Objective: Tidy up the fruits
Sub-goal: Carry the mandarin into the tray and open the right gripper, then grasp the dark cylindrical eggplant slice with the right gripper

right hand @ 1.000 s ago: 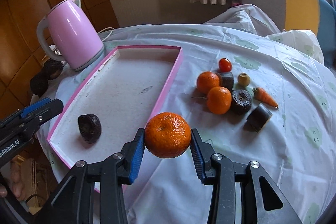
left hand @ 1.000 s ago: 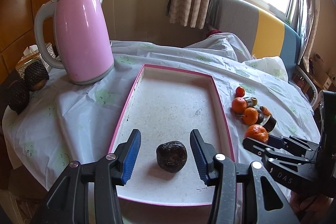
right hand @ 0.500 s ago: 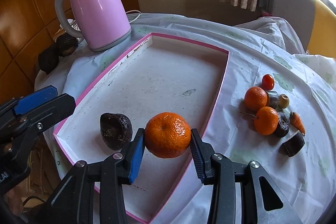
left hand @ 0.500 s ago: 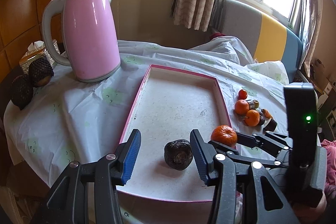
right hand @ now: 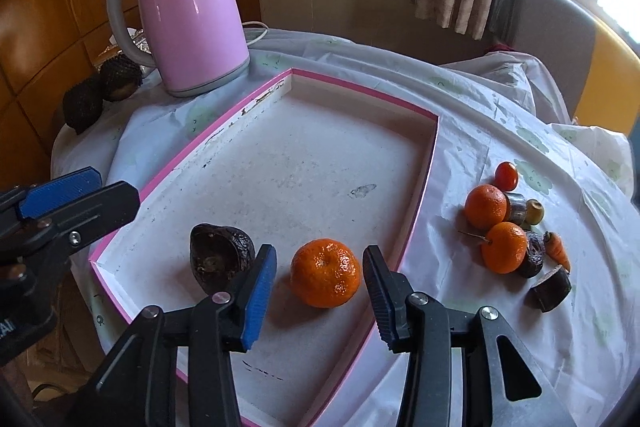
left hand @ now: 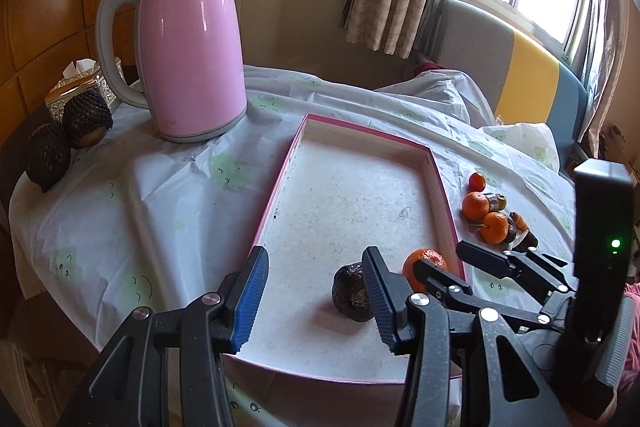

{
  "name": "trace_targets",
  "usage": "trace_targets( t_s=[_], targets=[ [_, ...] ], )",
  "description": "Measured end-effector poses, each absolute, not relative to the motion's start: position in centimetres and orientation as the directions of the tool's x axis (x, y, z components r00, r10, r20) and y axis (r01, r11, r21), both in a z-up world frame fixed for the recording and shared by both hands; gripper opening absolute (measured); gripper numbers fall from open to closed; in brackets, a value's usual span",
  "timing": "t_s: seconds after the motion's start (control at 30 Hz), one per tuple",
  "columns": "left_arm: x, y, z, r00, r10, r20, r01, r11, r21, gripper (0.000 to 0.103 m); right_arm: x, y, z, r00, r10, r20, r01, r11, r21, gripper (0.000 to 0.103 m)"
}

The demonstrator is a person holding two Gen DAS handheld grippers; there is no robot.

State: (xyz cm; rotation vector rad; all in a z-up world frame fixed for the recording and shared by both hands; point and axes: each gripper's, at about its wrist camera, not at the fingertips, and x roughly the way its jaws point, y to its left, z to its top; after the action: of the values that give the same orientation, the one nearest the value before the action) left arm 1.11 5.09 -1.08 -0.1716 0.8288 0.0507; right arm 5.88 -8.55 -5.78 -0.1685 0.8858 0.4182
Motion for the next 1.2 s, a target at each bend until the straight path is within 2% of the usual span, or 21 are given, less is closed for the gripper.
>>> trace_targets(
  t_s=[0.6,0.97,1.2],
  targets=[
    [0.9,3.9,-0.9,0.670,-0.017,-0.742,-0.095,0.990,-0.109,0.049,4.1,-9.7,-3.4,0.653,0.255,-0.713,-0.379,0.925,-0.016,0.046],
    [1.2,2.6,-1.1,0.657,-0.025,-0.754,-0.062,0.994,-0.088,0.049,4.0,-11.3,-3.5,0.665,0.241,-0.707,-0.346,0.938,-0.006,0.046],
    [2.0,0.8,-1.3,0.642,-0.070,-0.763,-0.006,0.995,-0.096,0.049,4.5,-15.7,-4.5,0.660,0.199,-0.724,-0.248,0.968,0.039,0.046]
  ],
)
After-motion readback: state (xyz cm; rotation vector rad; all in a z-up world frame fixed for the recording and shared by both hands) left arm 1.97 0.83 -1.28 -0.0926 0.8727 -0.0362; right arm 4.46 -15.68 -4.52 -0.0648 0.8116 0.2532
